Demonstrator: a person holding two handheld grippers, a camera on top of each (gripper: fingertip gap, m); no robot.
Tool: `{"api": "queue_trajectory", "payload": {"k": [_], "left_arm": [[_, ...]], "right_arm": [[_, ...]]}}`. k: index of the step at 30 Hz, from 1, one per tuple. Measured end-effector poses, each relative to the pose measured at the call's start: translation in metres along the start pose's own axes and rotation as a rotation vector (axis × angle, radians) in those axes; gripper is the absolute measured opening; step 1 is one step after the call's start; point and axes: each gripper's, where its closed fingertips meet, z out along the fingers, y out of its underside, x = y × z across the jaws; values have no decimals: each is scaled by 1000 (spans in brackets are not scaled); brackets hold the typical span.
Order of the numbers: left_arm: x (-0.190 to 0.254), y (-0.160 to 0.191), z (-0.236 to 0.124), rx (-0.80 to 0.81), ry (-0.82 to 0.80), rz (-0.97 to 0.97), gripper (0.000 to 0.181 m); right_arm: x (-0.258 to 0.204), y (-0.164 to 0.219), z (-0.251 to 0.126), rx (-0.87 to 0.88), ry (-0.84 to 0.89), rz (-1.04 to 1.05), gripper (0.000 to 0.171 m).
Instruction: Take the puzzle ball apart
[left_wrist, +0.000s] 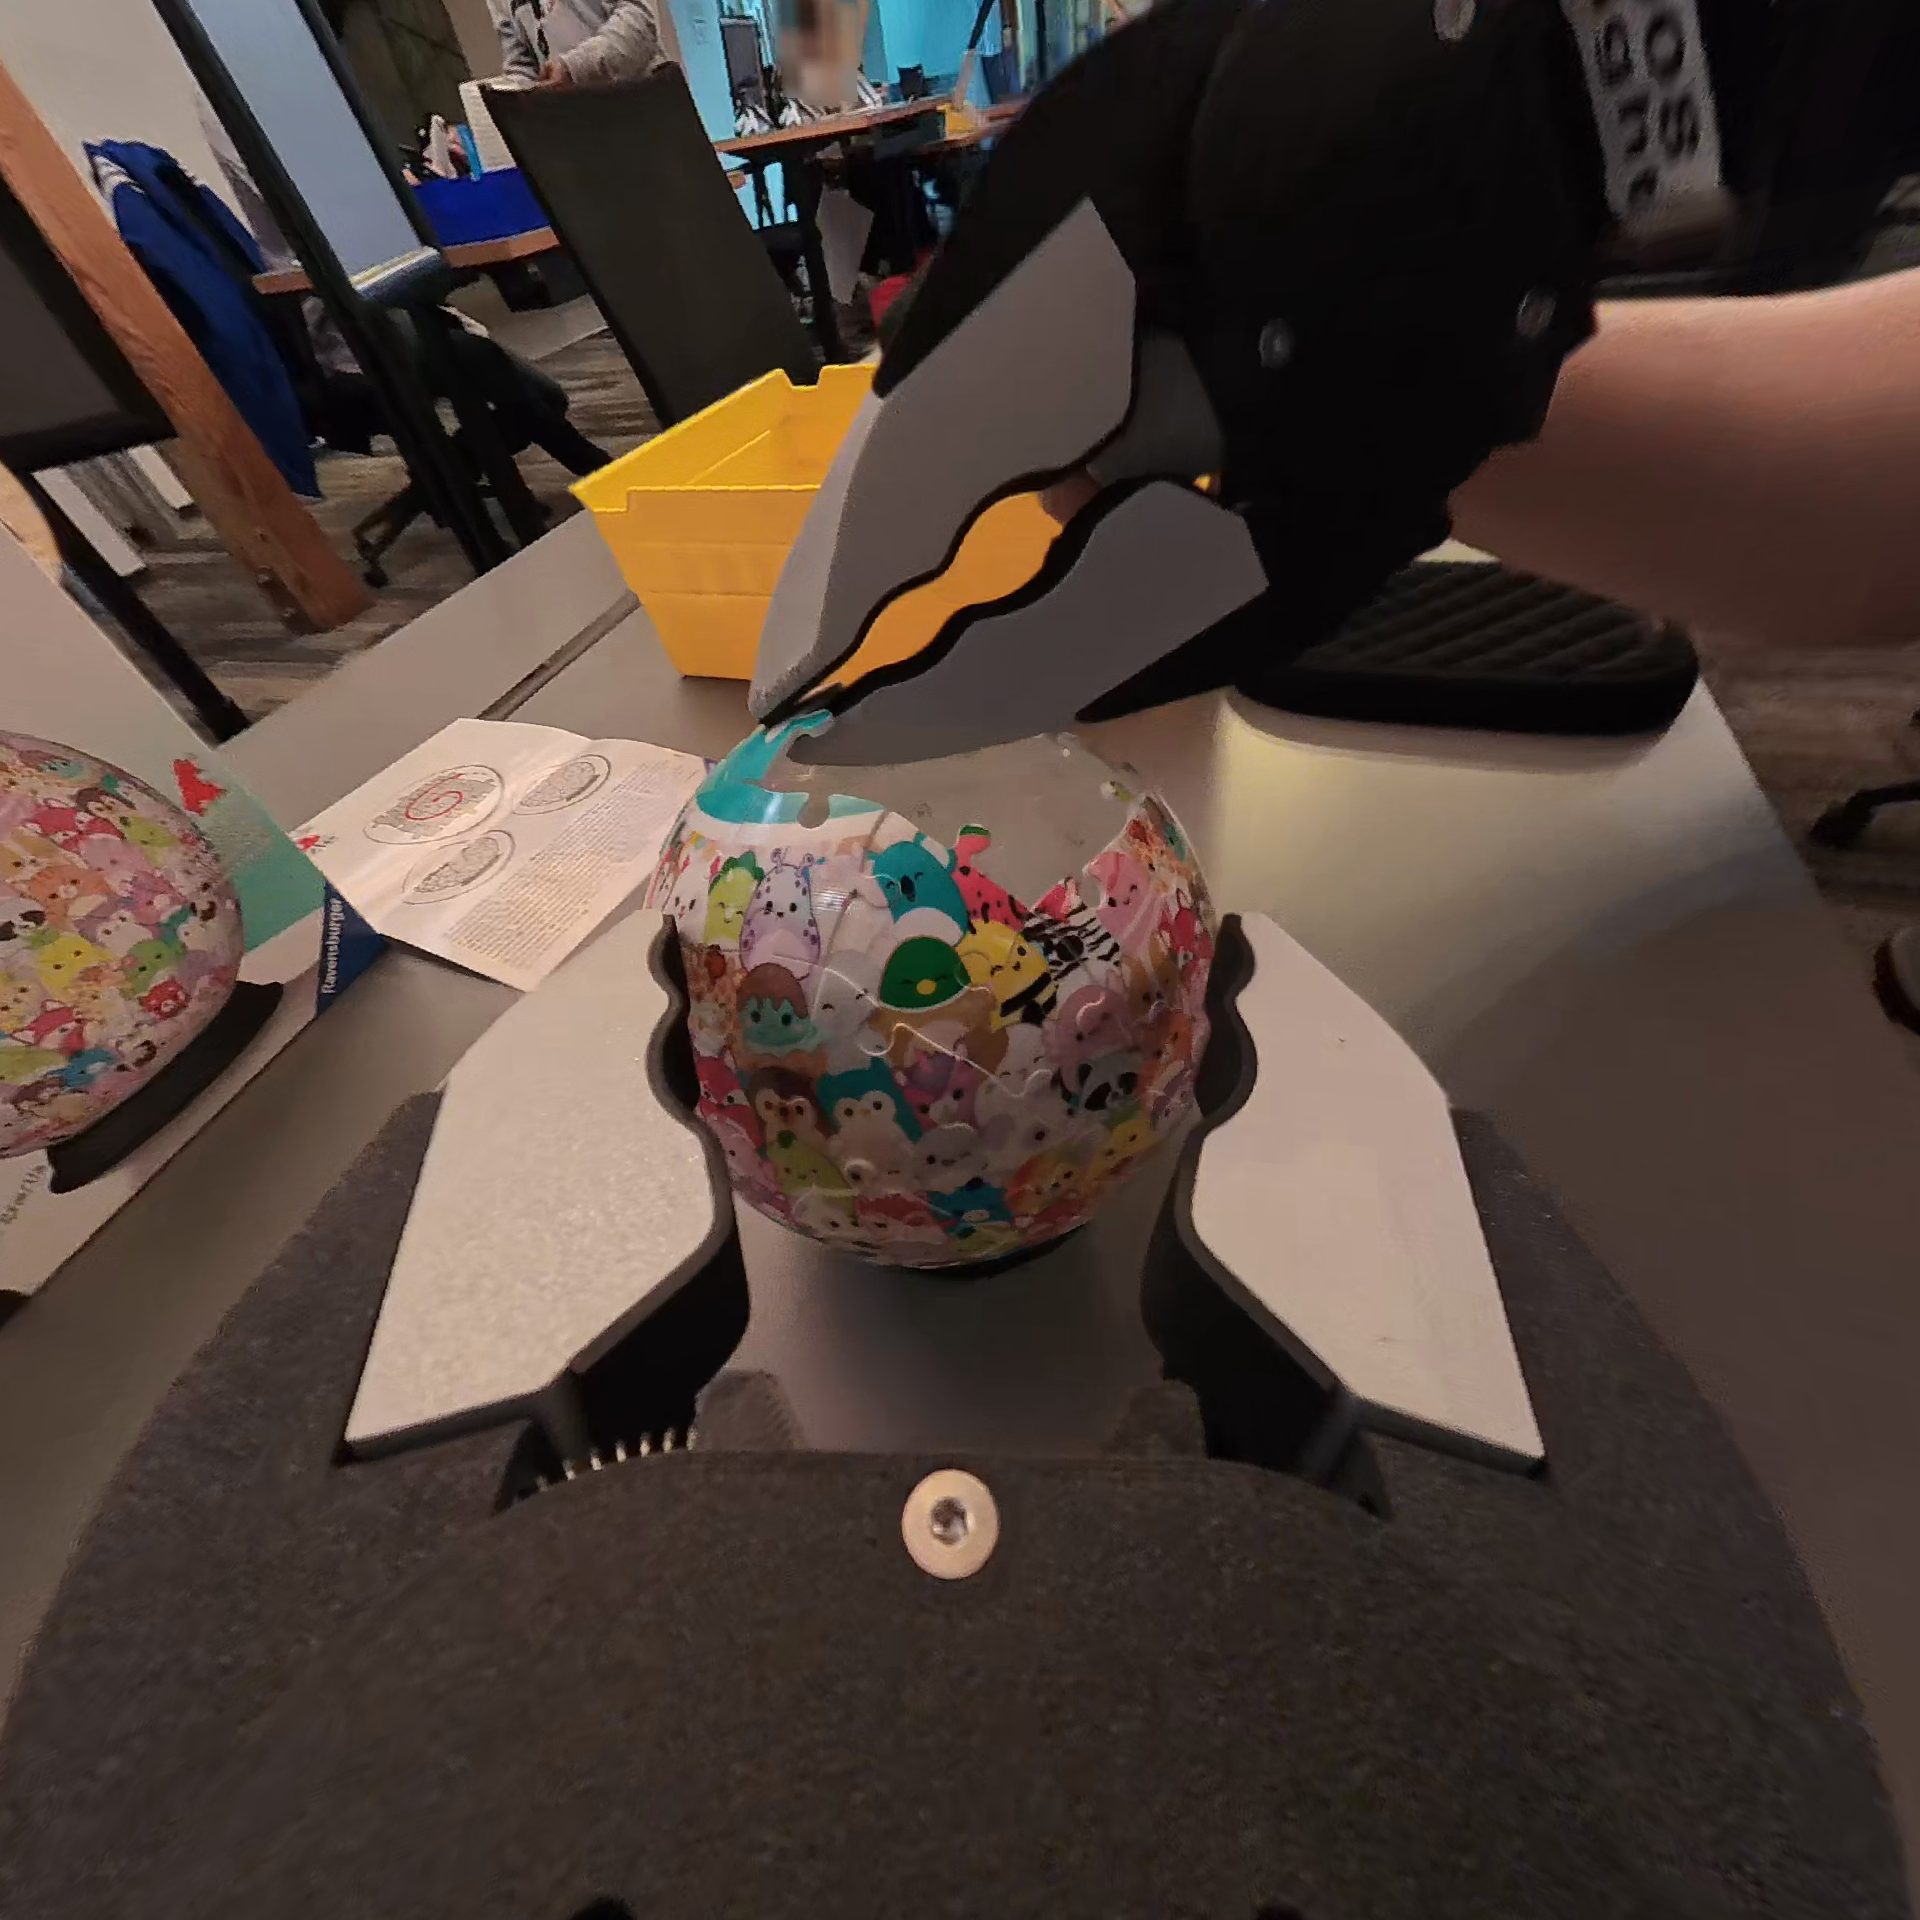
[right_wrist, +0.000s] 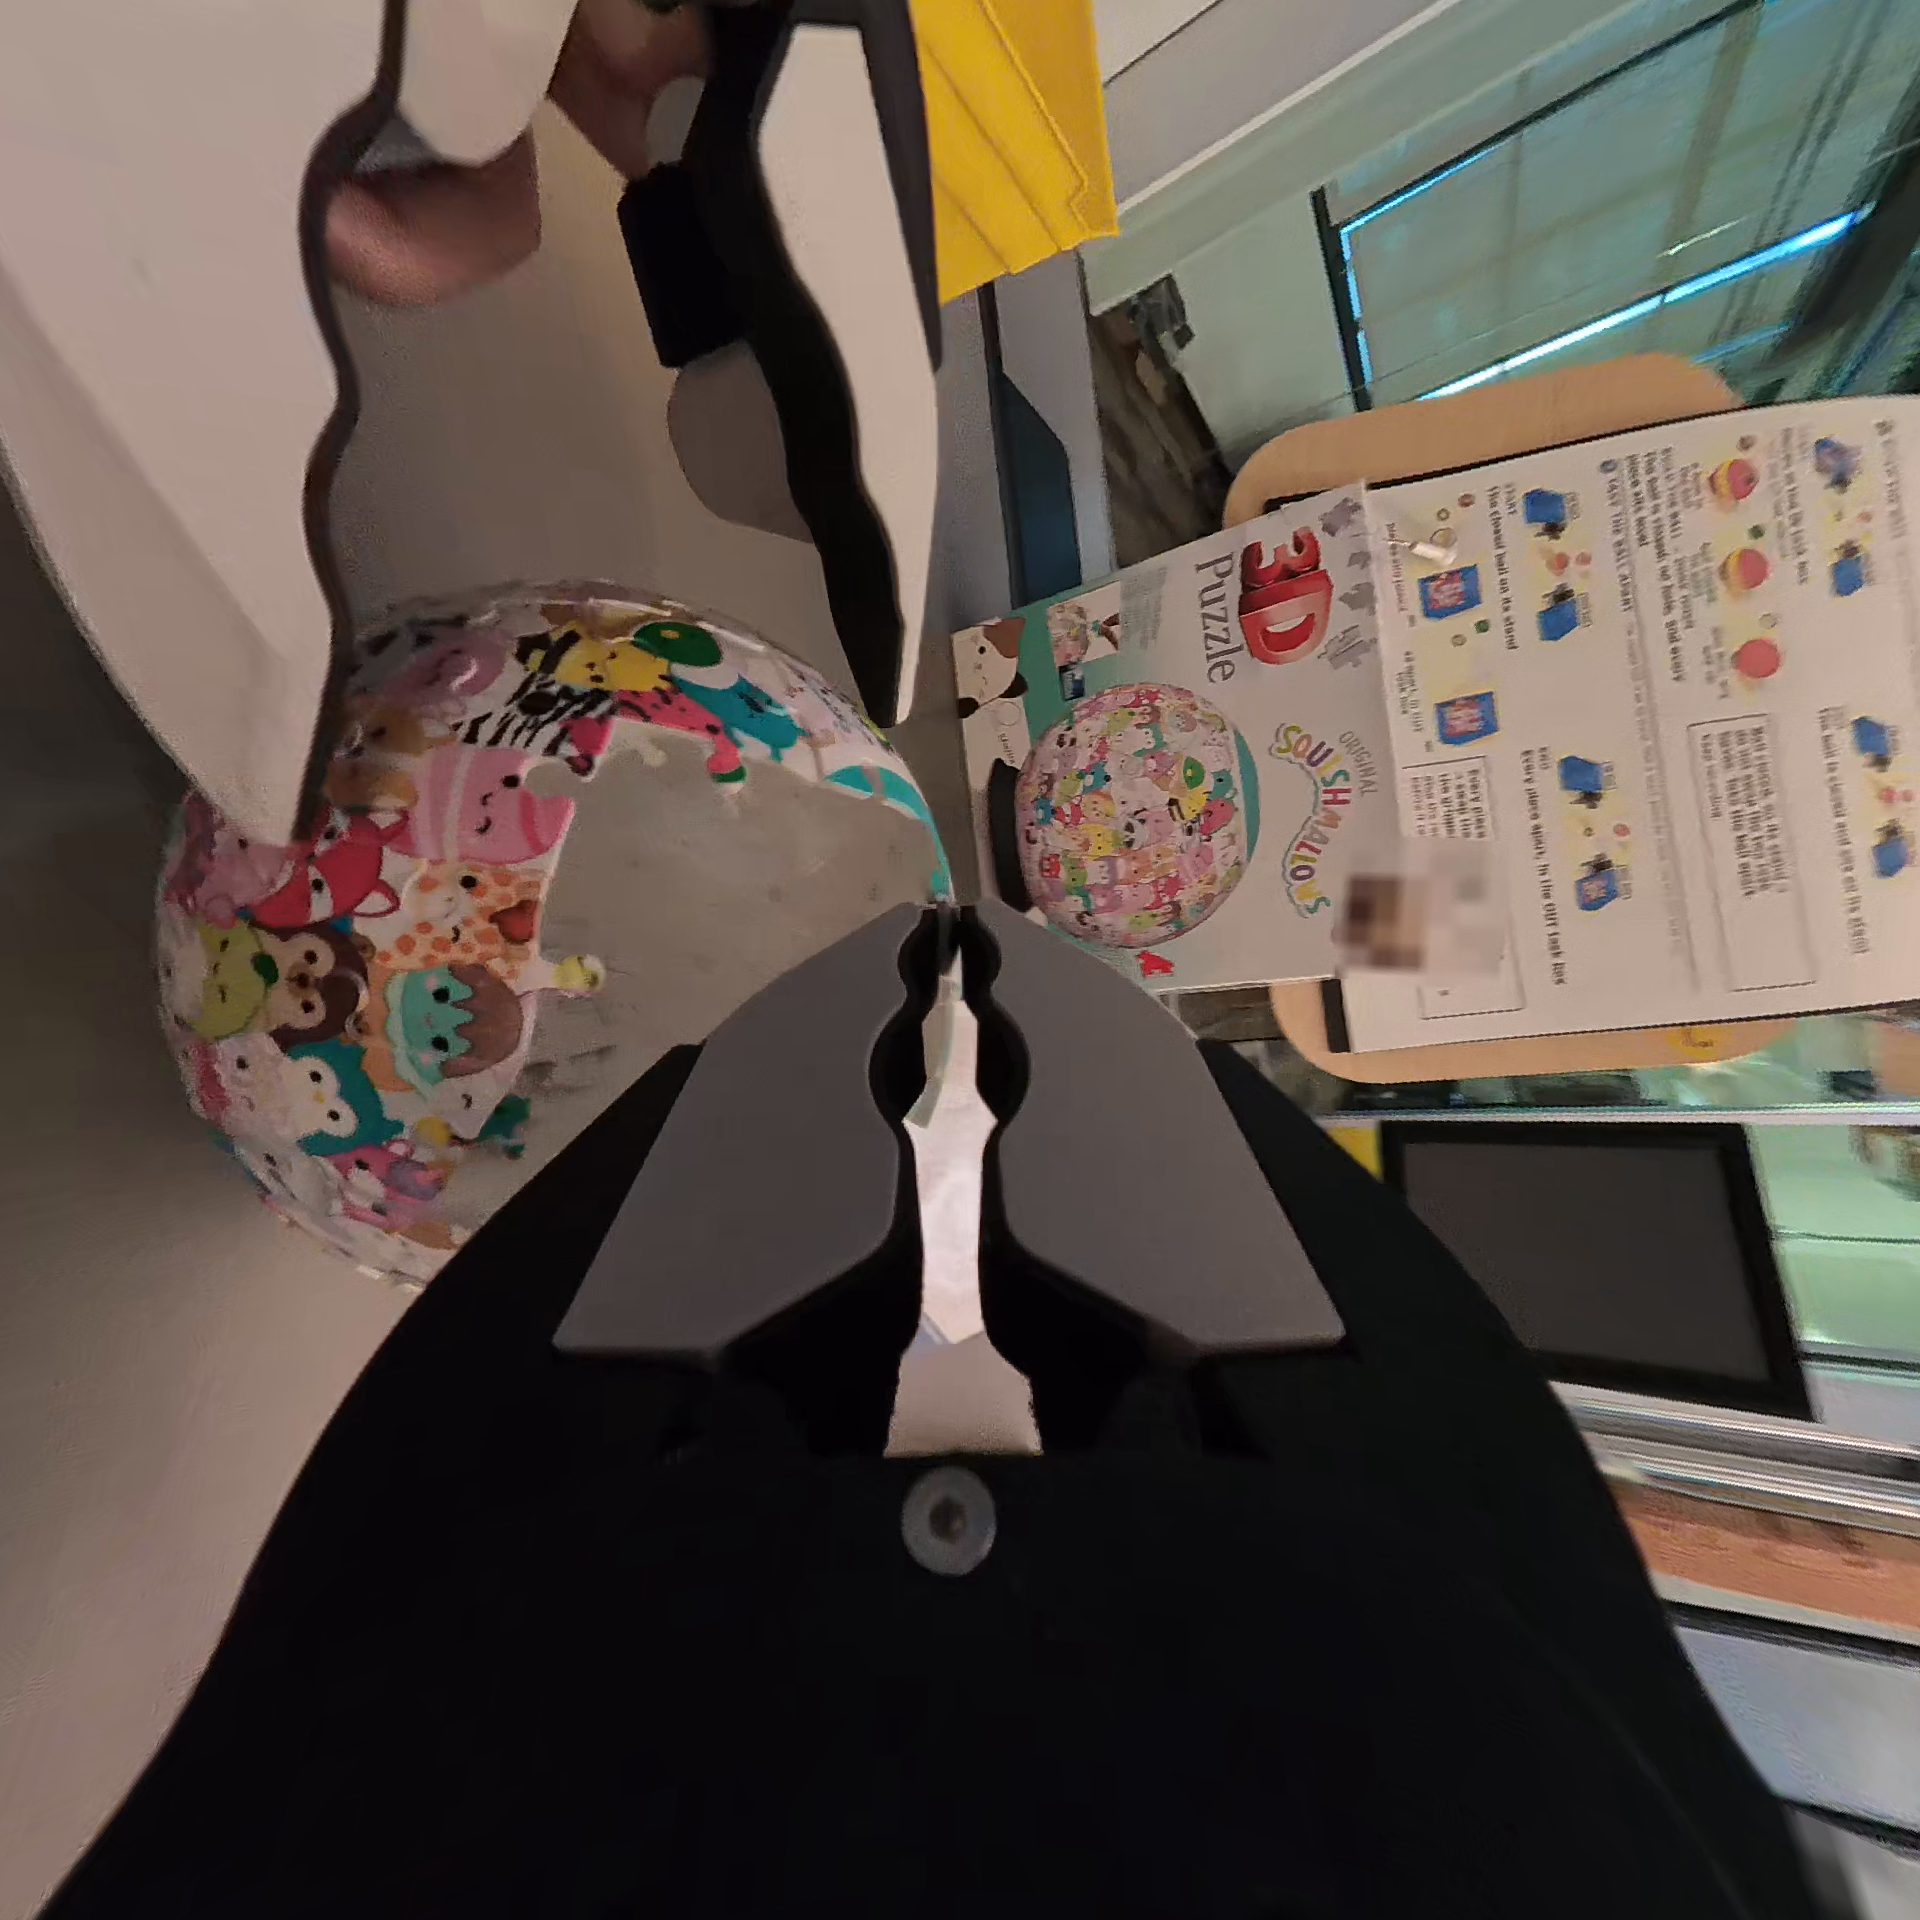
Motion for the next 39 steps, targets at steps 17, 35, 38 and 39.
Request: {"api": "queue_trajectory", "payload": {"k": [17,35,38,39], "left_arm": [[-3,-1,5,37,-43,9,92],[-1,-3,5,55,-17,-12,90],[-1,-3,5,56,-18,-9,90],[-1,-3,5,55,-18,-9,90]], "right_arm": [[-2,1,-1,-22,-163,90,7],[-5,1,-3,-17,-147,-538,7],[-5,0,-3,-33,-199,-587,7],[-4,0,-3,-40,-210,-597,7]]}}
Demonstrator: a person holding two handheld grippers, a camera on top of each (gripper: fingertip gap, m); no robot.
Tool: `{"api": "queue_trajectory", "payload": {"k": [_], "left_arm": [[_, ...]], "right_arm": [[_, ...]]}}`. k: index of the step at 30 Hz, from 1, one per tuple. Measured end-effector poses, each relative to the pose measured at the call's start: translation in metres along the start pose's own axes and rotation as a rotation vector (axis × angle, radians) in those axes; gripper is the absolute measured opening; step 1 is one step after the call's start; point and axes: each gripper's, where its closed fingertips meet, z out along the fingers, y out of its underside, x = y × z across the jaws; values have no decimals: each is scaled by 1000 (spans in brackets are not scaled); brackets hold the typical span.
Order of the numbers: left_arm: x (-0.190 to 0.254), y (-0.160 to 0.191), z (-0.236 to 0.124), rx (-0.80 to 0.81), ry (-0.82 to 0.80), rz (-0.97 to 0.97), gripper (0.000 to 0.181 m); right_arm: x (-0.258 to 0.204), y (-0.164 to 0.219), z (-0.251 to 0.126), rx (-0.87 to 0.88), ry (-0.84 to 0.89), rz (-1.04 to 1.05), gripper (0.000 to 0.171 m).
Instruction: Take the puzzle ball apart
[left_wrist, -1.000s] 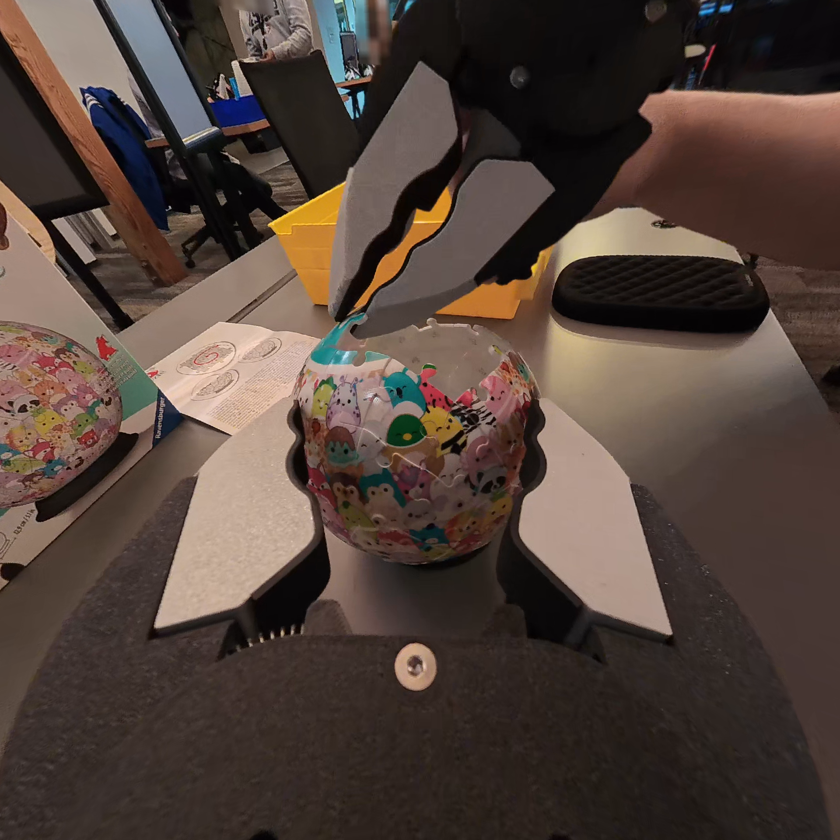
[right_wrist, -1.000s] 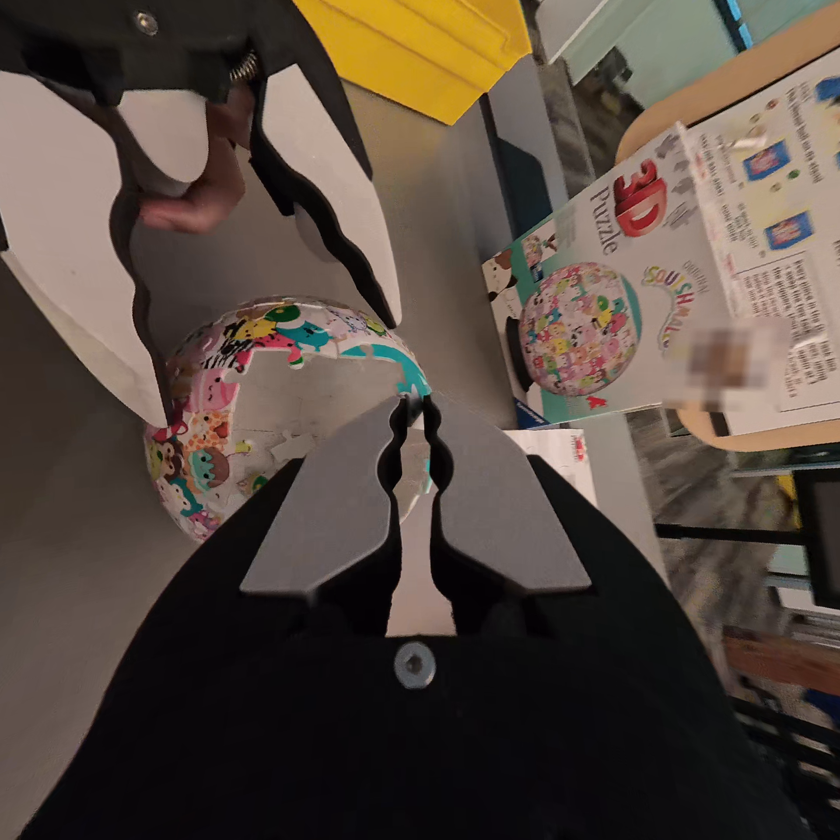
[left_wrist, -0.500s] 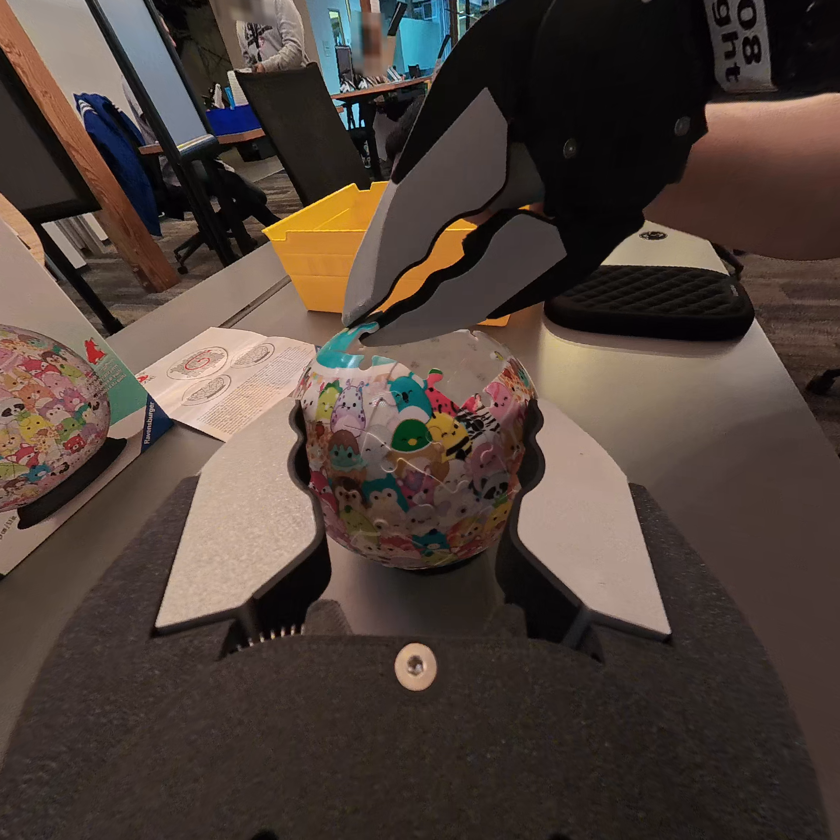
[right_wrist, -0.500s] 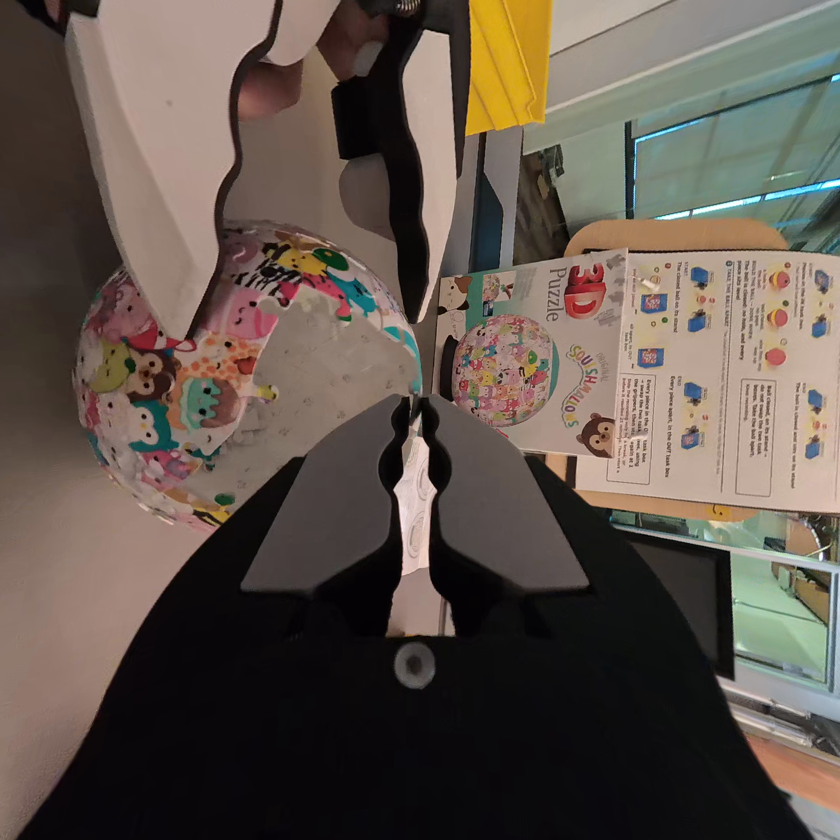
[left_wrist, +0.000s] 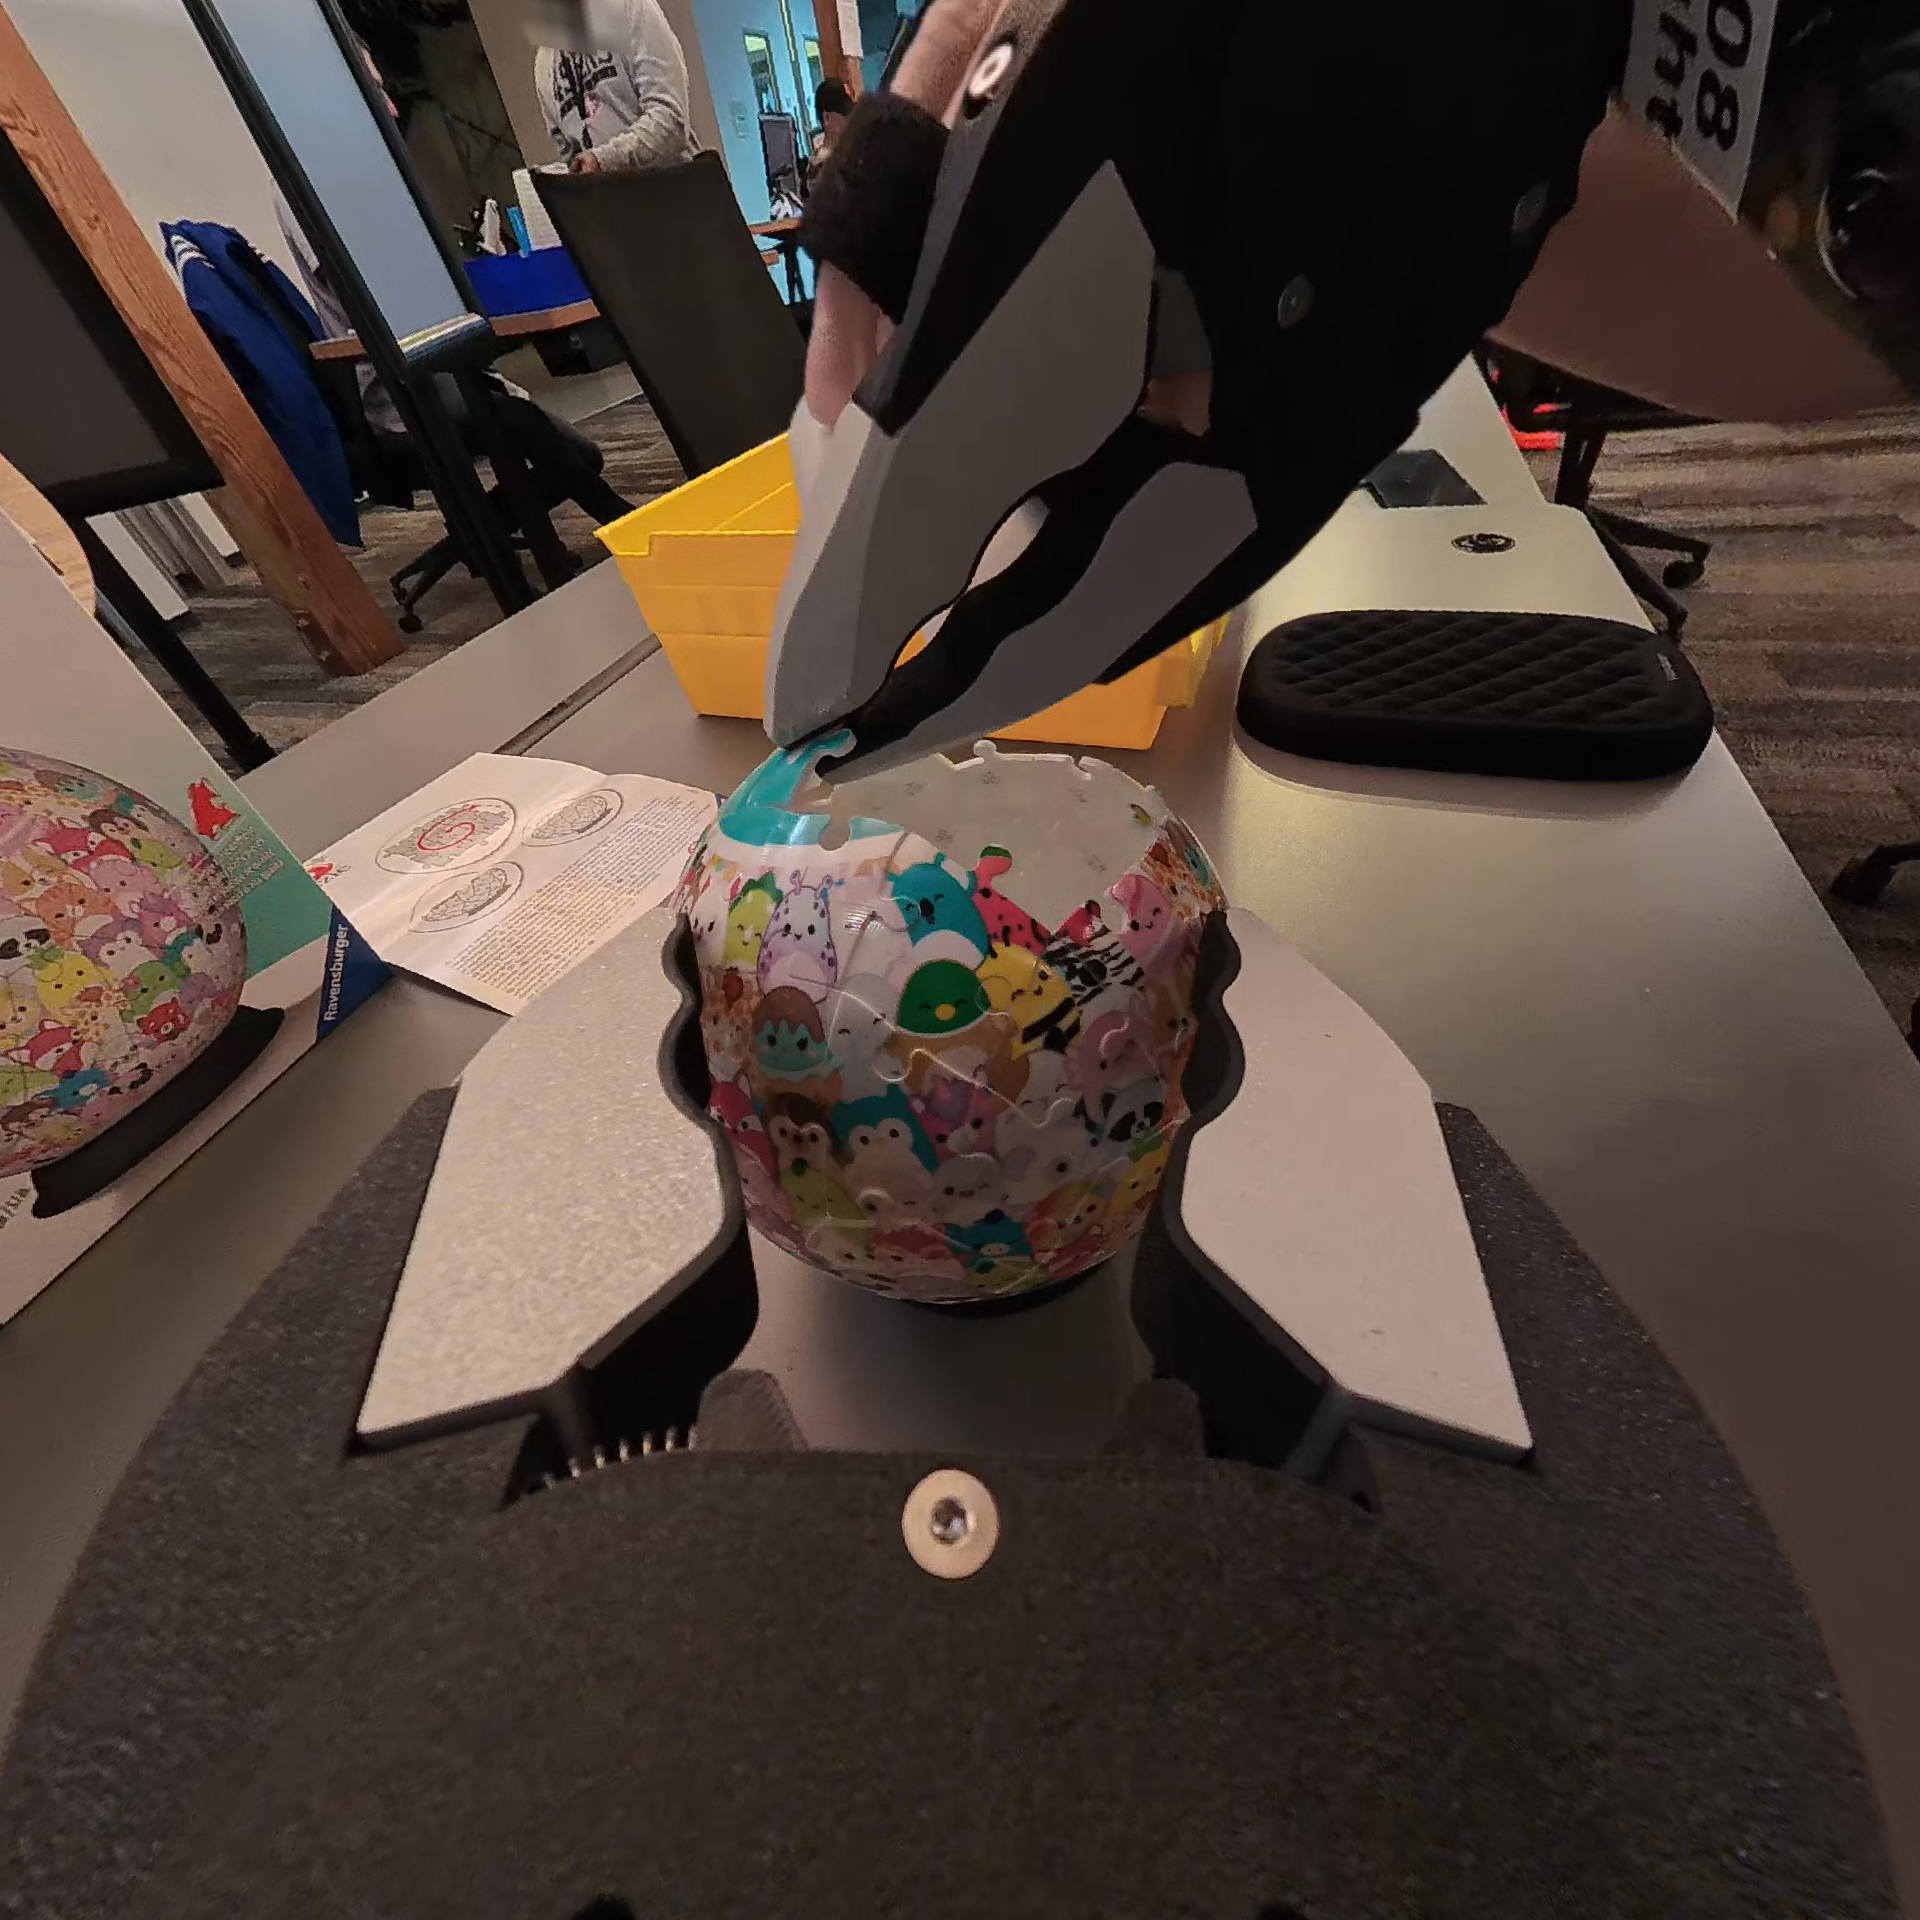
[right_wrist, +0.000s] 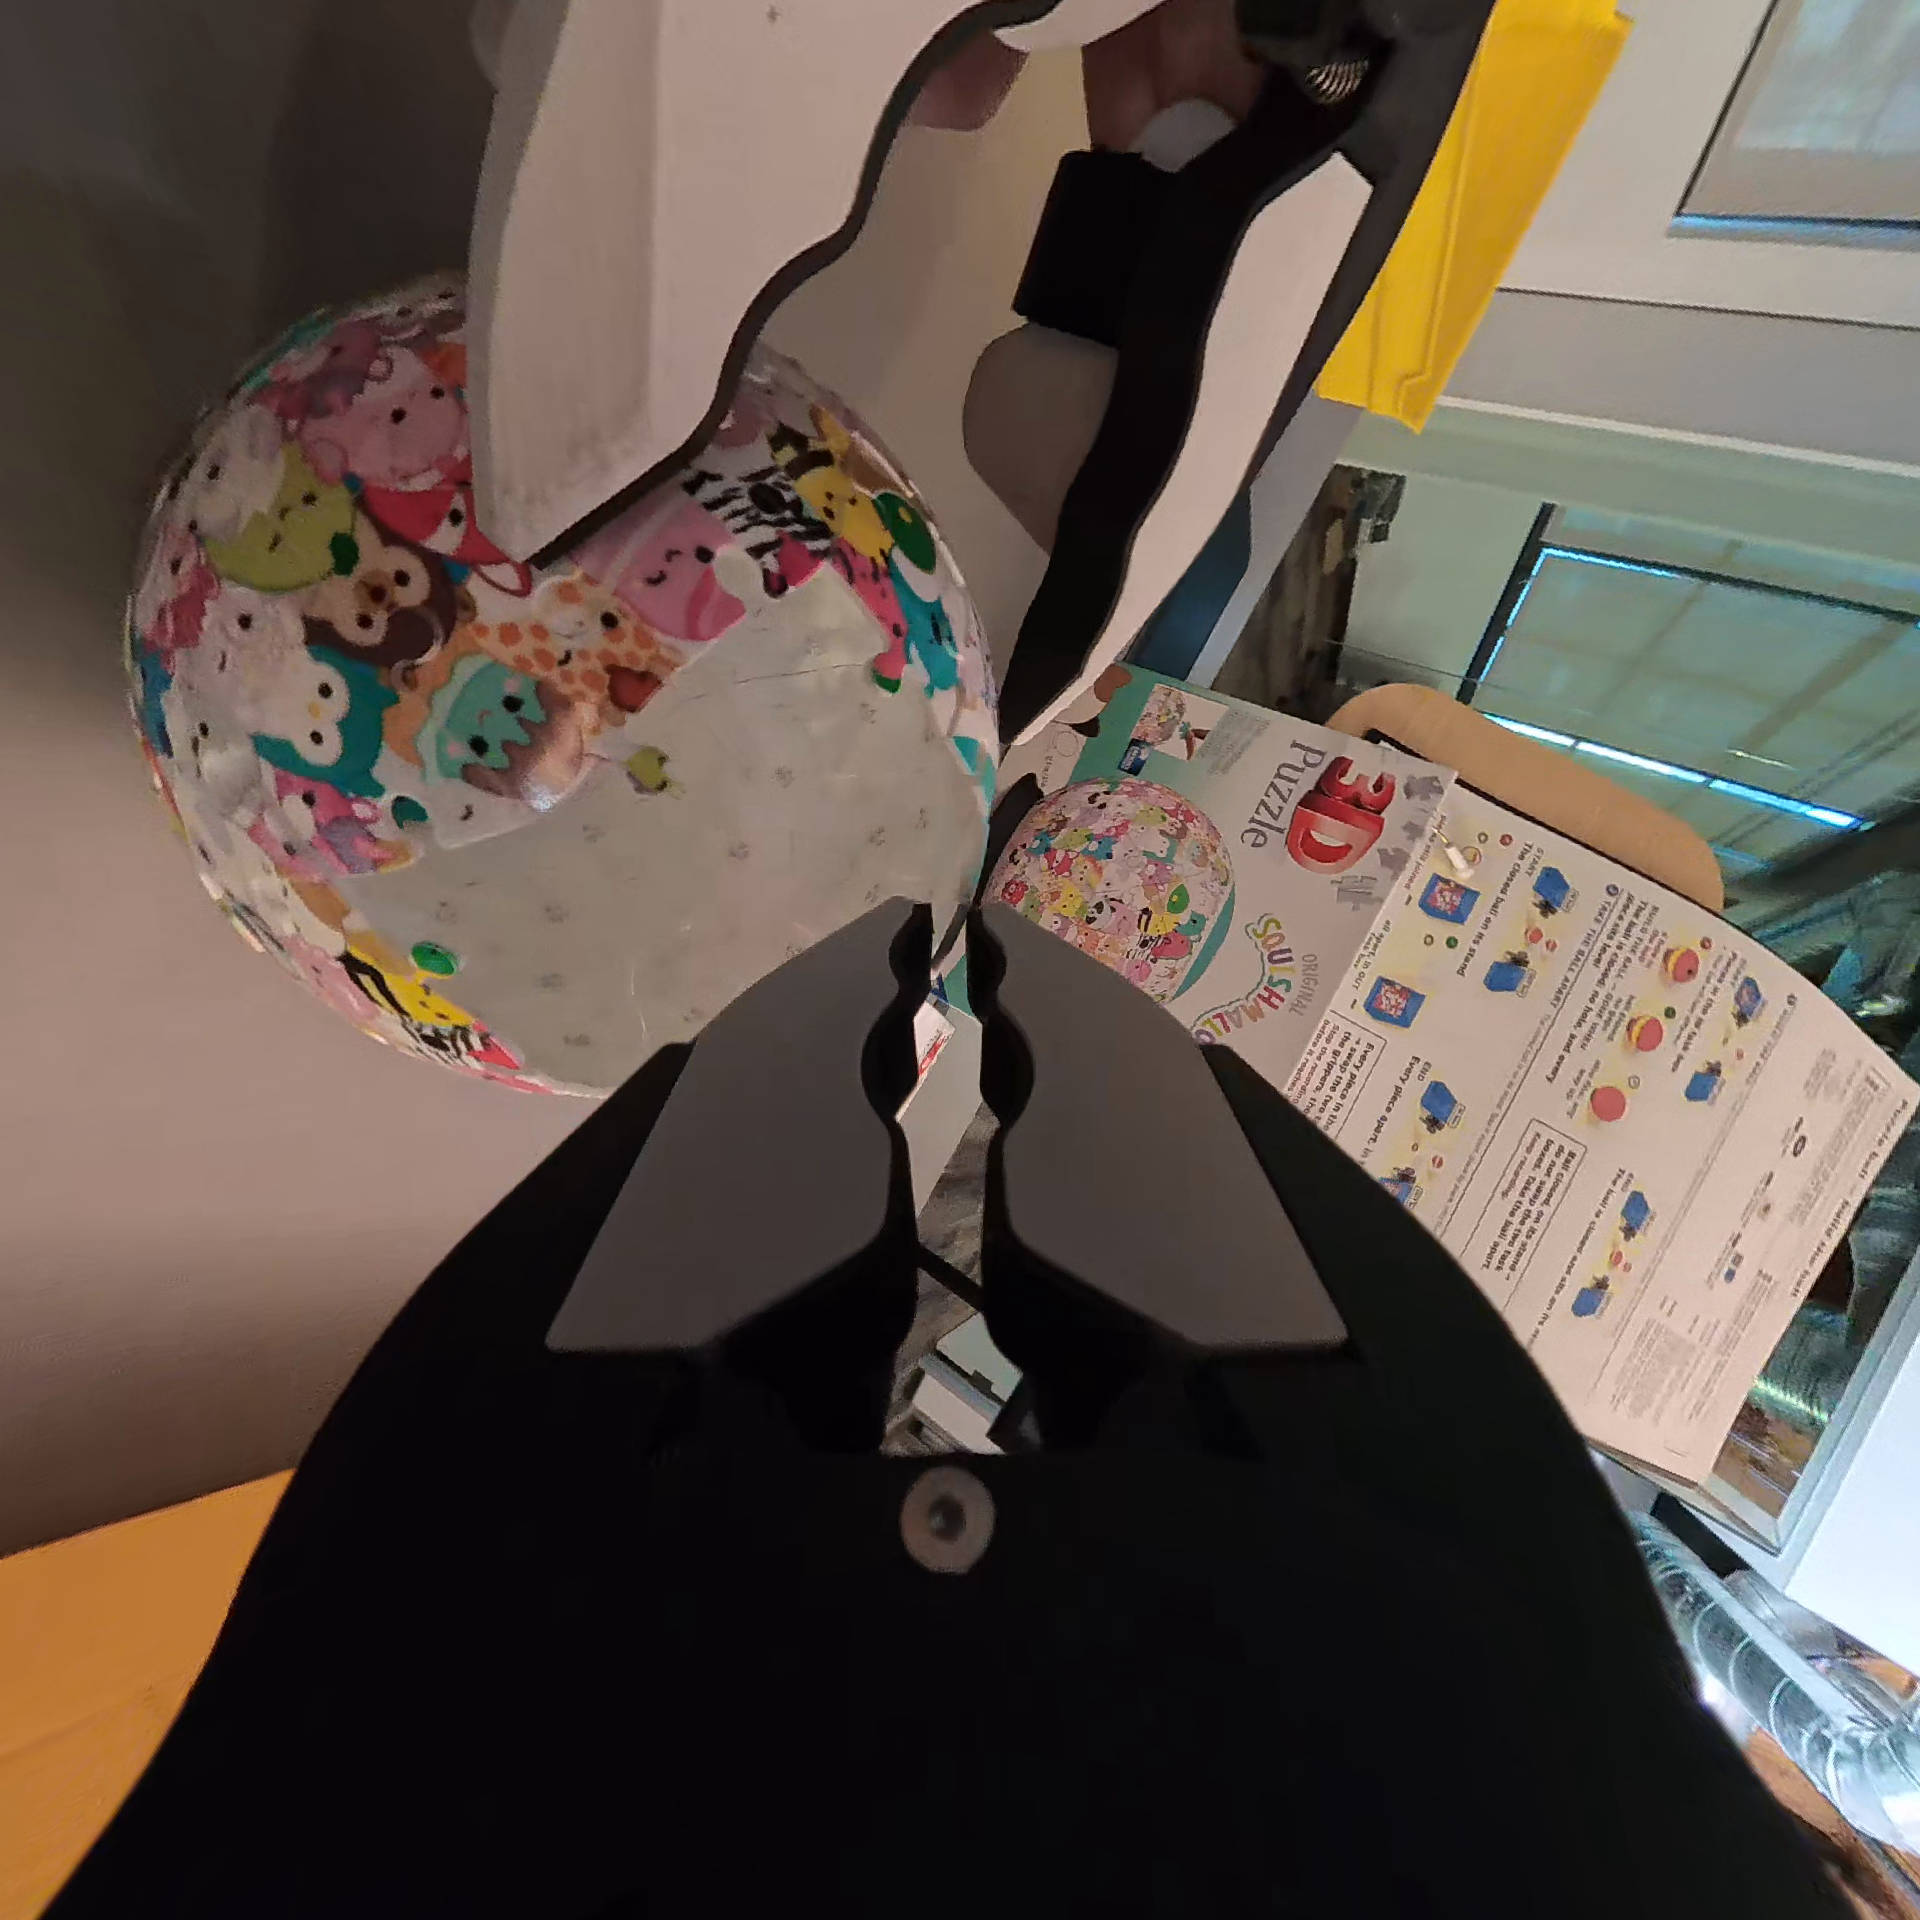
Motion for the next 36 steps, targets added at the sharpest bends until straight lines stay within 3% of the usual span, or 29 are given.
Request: {"api": "queue_trajectory", "payload": {"k": [5,9,15,25,31,36], "left_arm": [[-1,-1,-1,6,-7,1,88],[-1,0,0,1,-5,-3,87],[1,-3,0,16,2,-8,87],[3,-3,5,32,-7,-17,87],[3,-6,4,49,-10,-24,88],[1,-11,2,78,-20,-31,89]], "right_arm": [[1,4,3,-48,7,48,8],[4,8,-1,-31,57,159,20],[-3,16,-12,-4,40,317,21],[-11,27,-13,-47,10,387,21],[-12,27,-41,70,-38,715,26],[-7,20,-67,308,-166,1284,31]]}}
